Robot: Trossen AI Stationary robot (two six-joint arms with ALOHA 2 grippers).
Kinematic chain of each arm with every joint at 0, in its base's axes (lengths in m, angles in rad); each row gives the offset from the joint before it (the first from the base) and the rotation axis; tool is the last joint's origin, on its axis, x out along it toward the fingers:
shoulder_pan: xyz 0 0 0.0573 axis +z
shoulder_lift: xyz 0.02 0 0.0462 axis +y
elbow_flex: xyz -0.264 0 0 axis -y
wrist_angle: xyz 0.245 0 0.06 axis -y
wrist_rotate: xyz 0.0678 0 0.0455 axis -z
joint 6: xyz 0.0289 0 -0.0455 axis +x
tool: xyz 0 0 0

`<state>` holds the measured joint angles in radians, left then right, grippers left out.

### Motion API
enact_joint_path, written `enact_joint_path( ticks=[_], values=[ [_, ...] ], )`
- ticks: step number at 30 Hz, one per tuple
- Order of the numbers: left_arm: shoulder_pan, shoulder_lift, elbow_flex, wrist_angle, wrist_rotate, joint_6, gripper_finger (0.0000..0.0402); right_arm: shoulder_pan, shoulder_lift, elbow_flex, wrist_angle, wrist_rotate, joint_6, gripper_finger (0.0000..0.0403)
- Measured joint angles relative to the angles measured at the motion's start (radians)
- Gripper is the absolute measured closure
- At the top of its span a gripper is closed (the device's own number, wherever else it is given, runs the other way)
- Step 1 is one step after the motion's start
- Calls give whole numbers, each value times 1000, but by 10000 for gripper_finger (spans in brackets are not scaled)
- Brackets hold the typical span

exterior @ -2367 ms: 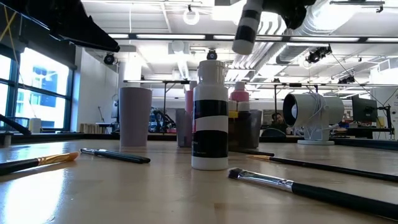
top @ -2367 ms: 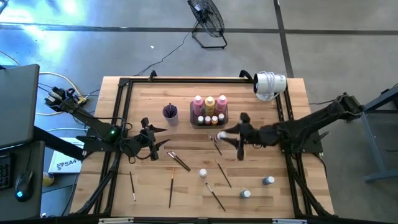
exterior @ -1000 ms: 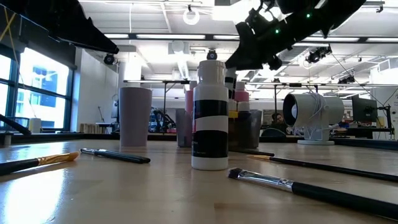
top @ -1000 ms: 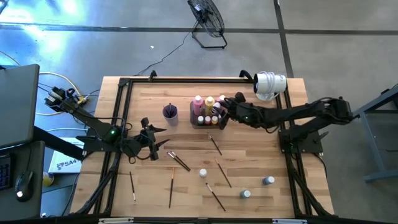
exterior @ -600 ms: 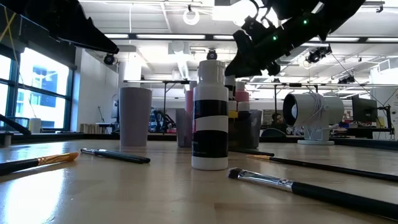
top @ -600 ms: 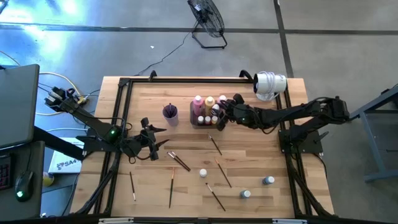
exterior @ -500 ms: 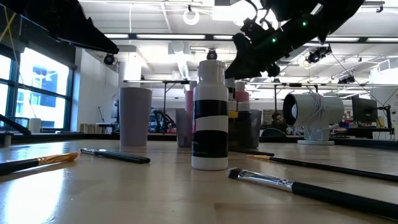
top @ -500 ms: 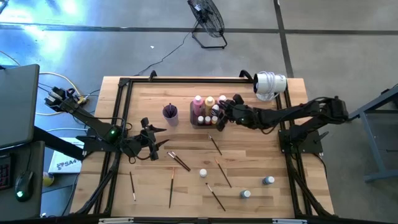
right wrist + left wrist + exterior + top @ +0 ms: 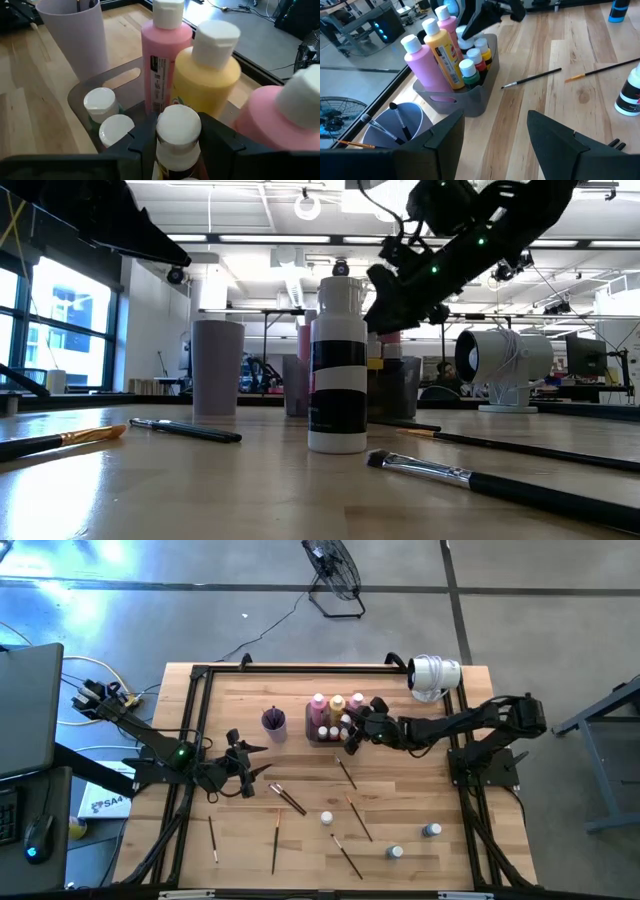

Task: Pick & Place Paint Supplies
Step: Put the small white paint bottle into the gray bin

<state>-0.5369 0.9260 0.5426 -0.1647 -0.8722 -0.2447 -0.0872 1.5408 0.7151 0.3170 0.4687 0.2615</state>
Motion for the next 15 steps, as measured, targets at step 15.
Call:
enact_joint_path(
  ticks=[15],
  values=[
    [0, 0, 0, -4, 0, 0, 190, 0, 16, 0, 11, 0, -3, 235]
  ],
)
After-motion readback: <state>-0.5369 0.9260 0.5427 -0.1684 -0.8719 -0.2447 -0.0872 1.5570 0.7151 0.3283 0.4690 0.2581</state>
